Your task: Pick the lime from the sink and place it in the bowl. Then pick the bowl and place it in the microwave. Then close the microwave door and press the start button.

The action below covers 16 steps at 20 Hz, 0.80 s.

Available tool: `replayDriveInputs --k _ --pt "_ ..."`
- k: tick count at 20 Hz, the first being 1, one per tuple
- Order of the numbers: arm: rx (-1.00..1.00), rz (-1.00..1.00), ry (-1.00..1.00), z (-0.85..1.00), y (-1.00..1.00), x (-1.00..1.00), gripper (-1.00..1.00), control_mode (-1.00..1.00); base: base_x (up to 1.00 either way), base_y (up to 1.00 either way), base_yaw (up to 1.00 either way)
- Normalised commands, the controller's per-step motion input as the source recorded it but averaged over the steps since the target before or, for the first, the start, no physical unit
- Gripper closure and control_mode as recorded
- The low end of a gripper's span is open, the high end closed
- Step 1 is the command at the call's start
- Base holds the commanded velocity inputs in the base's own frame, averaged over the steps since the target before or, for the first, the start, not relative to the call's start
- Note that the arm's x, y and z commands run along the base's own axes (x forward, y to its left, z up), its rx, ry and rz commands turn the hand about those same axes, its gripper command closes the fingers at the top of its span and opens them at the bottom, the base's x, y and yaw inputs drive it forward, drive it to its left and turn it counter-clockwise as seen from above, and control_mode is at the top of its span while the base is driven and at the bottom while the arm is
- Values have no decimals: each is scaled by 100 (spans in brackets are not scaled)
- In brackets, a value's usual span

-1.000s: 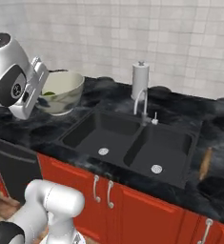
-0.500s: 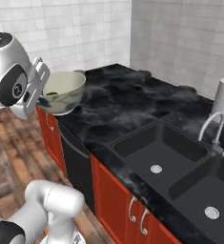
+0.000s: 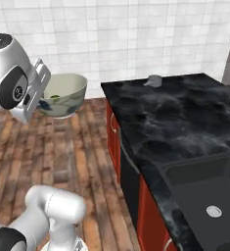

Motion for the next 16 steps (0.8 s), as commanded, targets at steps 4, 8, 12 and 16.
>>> replayDriveInputs --k 4,8,12,16 --pt "0 0 0 0 0 0 100 100 7 38 66" --pt "0 0 0 0 0 0 100 100 19 39 69" --pt "0 0 0 0 0 0 100 100 28 30 70" --pt "0 0 0 0 0 0 100 100 57 9 64"
